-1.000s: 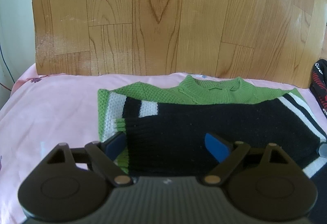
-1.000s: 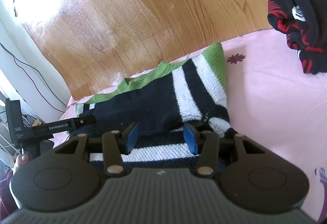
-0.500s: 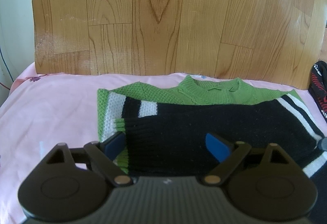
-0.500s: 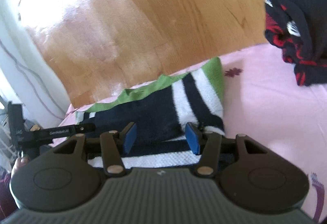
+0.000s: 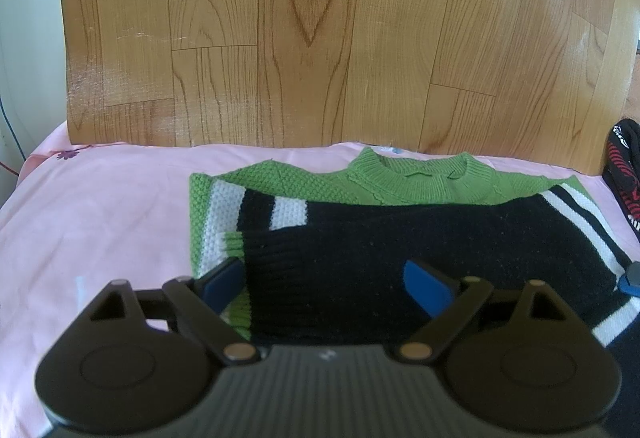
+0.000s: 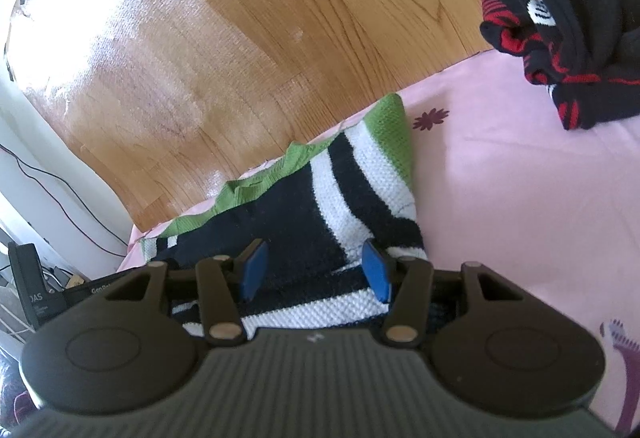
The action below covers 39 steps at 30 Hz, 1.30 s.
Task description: Fold small clothes
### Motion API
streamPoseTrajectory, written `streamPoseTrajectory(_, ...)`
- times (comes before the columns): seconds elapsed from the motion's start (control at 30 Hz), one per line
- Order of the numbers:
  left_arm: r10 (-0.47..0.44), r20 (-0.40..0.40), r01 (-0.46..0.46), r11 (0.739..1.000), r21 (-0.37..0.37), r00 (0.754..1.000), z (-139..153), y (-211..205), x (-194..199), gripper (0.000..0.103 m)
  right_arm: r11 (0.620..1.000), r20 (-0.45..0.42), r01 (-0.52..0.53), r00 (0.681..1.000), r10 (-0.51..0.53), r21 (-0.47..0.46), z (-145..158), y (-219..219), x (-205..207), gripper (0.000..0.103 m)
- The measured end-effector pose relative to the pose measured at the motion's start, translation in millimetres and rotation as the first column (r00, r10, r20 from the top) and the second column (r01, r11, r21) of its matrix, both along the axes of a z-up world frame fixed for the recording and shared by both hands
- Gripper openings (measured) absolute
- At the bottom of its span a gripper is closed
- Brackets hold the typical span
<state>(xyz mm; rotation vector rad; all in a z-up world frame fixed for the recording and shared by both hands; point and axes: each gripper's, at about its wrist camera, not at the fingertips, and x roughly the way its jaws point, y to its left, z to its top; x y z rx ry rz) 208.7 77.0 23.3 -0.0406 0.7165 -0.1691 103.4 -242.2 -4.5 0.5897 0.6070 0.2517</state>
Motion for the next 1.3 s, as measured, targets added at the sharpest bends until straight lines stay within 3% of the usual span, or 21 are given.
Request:
streamPoseTrajectory(0.3, -0.002, 0.0, 0.002, 1.0, -0.001, 1.0, -0.1, 0.4, 0.5, 0.091, 0.995, 0.104, -0.041, 0.993, 0.051, -0.095, 9.1, 11.4, -10.6, 0.06)
streamPoseTrajectory(0.37, -0.002, -0.001, 0.002, 1.0, -0.002, 1.0, 0.0, 0.4, 0.6, 0.091, 0.995, 0.078, -0.015, 0.997, 0.023, -0.099, 6.9, 10.0, -6.9, 0.062)
streamPoseTrajectory(0.5, -0.002, -0.001, 0.002, 1.0, -0.006, 1.0, 0.2, 0.6, 0.7, 0.091, 1.0, 0.028, 0.011, 1.0, -0.011, -0.009, 0.1, -4.5, -0.3, 0.062)
streamPoseTrajectory(0.7, 0.007, -0.005, -0.008, 0.998, -0.07, 1.0, 7.2, 11.3, -0.4, 0.091, 0.999, 0.04, 0.007, 0.999, -0.005, -0.052, 1.8, 2.7, -2.8, 0.062)
streamPoseTrajectory(0.87, 0.122, 0.005, -0.12, 0.977, -0.178, 0.992, 20.6, 48.7, -0.9, 0.091, 0.999, 0.046, 0.001, 0.999, 0.001, -0.046, 1.8, 0.7, -2.9, 0.062)
streamPoseTrajectory(0.97, 0.198, -0.03, -0.2, 0.959, -0.201, 0.98, 17.6, 67.3, 4.5, 0.091, 0.999, 0.045, -0.003, 0.999, 0.005, -0.035, 1.0, -1.1, -2.1, 0.063)
streamPoseTrajectory(1.1, 0.218, -0.093, -0.231, 0.96, -0.158, 0.971, -1.0, 69.2, 17.2, 0.091, 1.0, 0.035, 0.01, 0.999, -0.011, 0.025, -1.3, -9.6, -1.3, 0.062)
streamPoseTrajectory(1.2, 0.209, -0.043, -0.21, 0.977, -0.028, 0.977, -0.5, 48.9, 14.9, 0.093, 0.993, 0.016, 0.024, 1.0, -0.026, 0.114, -5.8, -20.3, 0.9, 0.061)
streamPoseTrajectory(1.3, 0.205, -0.046, -0.207, 0.978, -0.041, 0.978, 0.7, 50.9, 10.9, 0.093, 0.992, 0.013, 0.021, 1.0, -0.023, 0.124, -4.9, -20.0, 0.4, 0.062)
